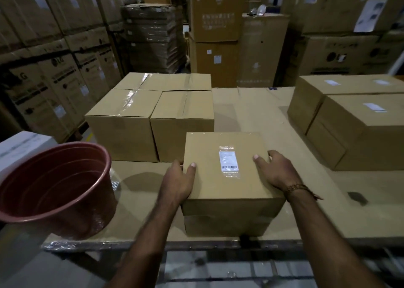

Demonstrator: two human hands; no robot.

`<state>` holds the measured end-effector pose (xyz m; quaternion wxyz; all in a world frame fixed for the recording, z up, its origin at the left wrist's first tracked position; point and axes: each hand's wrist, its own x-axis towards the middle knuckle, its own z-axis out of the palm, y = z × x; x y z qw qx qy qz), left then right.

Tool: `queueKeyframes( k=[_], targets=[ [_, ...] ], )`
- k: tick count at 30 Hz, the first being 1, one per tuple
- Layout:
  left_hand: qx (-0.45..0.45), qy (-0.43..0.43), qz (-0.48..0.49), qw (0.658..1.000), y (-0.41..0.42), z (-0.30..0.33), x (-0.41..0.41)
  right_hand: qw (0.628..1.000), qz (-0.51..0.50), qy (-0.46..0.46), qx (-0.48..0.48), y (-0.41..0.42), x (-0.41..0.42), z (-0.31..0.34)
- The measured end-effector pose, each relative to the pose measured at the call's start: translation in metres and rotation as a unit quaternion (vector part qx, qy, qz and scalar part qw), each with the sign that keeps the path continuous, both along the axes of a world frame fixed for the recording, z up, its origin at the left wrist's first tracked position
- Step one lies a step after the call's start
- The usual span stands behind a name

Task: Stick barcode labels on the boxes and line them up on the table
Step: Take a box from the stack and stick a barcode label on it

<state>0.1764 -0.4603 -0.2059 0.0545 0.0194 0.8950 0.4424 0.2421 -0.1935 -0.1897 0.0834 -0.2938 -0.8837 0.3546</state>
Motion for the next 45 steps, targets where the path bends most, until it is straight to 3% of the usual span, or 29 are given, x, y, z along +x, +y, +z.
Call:
queueKeyframes(
  k=[4,6,8,11,17,20,25,30,45],
  targets=[
    [-0.115,-0.020,0.007,0.993,0.013,0.005,-0.005,1.000,0.000,-0.005,-0.007,0.005,-0.002,-0.001],
    [-0.151,-0.016,0.014,0.988,0.019,0.014,-0.006,0.998,-0.023,0.002,0.060,0.001,-0.007,0.002],
    [-0.156,0.043,0.009,0.987,0.027,0.021,-0.007,0.985,-0.037,0.050,0.159,-0.004,-0.012,0.007],
    [-0.146,0.152,-0.054,0.976,0.043,0.028,-0.008,0.980,0.042,0.127,0.145,-0.013,-0.029,0.009],
    [-0.265,0.091,-0.146,0.949,0.054,0.019,-0.007,0.972,0.128,0.092,0.175,-0.026,-0.049,-0.004],
    [-0.269,0.100,-0.143,0.947,0.050,0.017,-0.003,0.962,0.141,0.117,0.204,-0.027,-0.051,-0.012],
    [-0.283,0.105,-0.153,0.941,0.049,0.014,0.000,0.959,0.152,0.171,0.167,-0.029,-0.052,-0.019],
    [-0.292,0.107,-0.152,0.938,0.049,0.013,0.000,0.975,0.122,0.149,0.109,-0.024,-0.063,-0.012],
    [-0.290,0.118,-0.146,0.938,0.050,0.010,0.000,0.963,0.113,0.165,0.180,-0.028,-0.066,-0.020]
  ],
)
